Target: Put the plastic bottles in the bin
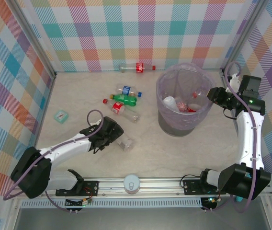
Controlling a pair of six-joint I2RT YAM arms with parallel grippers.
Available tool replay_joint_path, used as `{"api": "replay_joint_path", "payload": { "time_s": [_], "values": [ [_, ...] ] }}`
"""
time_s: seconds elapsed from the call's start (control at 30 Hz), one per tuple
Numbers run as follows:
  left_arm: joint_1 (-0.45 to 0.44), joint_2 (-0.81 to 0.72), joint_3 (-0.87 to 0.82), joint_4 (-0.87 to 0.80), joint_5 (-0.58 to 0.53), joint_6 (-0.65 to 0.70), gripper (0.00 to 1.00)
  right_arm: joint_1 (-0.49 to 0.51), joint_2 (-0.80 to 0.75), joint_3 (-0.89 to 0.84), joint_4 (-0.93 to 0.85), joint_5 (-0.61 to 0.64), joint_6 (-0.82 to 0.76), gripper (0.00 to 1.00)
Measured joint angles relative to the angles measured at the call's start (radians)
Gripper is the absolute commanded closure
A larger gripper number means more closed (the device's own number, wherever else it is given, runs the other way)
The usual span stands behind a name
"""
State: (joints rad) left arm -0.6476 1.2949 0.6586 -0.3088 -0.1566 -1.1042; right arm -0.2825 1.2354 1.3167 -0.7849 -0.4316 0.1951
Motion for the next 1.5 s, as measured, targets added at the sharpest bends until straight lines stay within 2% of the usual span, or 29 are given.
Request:
{"api": "replay_joint_path", "payload": {
  "time_s": [0.07, 0.3, 0.6, 0.93, 1.1, 1.33, 1.5],
  "values": [
    [-0.005, 0.044, 0.009, 0.044, 0.008, -0.003, 0.04, 0.000, 0.000, -0.002, 0.002, 0.000, 0.000, 0.66],
    [-0.007, 0.153, 0.027, 0.134, 0.022, -0.006, 0.31, -0.006, -0.001, -0.015, 0.002, 0.000, 0.000, 0.66],
    [-0.017, 0.128, 0.145, 0.111, 0.017, 0.010, 0.46, -0.006, -0.024, -0.024, 0.002, -0.008, -0.001, 0.65],
    [-0.026, 0.048, 0.344, 0.079, 0.014, 0.079, 0.49, -0.005, -0.039, -0.041, 0.002, -0.032, 0.000, 0.65],
    [-0.032, 0.077, 0.551, 0.126, 0.009, 0.164, 0.49, 0.014, -0.042, -0.048, 0.003, -0.034, 0.000, 0.65],
    [-0.073, 0.285, 0.933, 0.295, 0.014, 0.332, 0.49, 0.038, -0.042, -0.059, 0.006, -0.033, 0.000, 0.65],
    [-0.110, 0.511, 1.139, 0.320, 0.086, 0.393, 0.48, 0.045, -0.042, -0.060, 0.006, -0.033, 0.000, 0.65]
  ]
}}
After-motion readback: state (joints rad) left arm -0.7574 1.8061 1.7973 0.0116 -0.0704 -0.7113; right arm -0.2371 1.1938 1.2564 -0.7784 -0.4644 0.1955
